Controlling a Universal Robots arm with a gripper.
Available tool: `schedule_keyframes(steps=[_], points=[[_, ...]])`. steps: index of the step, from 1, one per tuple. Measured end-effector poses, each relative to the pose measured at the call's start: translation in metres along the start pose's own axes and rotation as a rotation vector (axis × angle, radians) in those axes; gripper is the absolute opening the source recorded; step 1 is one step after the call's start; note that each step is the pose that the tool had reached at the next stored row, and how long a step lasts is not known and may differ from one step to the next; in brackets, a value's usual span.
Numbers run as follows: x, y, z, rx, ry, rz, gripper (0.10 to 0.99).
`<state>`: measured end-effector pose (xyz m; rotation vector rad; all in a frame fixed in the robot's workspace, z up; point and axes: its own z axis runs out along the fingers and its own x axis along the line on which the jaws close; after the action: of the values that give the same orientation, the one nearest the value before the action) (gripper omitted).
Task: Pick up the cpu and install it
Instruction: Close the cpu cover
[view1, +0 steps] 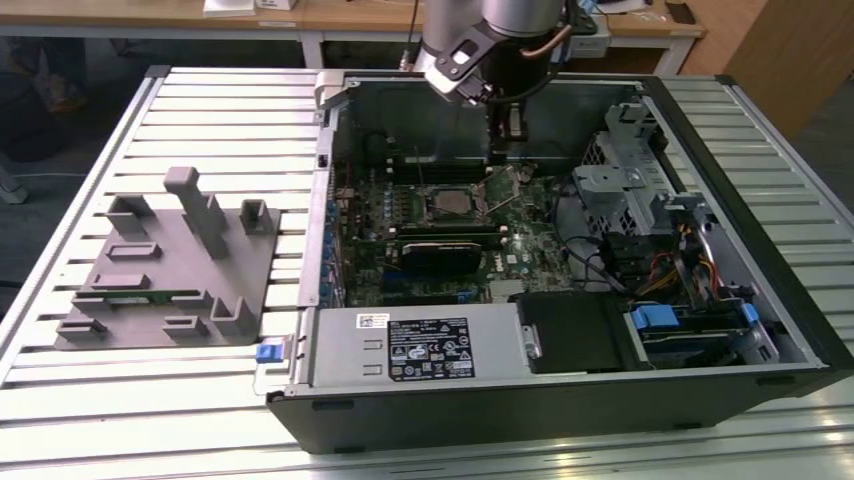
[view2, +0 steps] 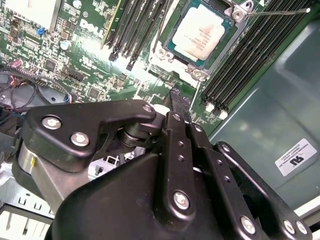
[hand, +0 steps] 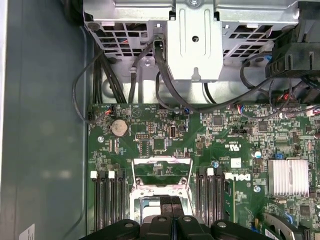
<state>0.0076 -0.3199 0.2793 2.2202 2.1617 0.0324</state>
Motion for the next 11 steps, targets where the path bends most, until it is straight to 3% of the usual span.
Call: schedule_keyframes(steps=[11], points=[[0.0004, 0.0097, 0.0055, 0.0, 0.001, -0.018, 0.106]])
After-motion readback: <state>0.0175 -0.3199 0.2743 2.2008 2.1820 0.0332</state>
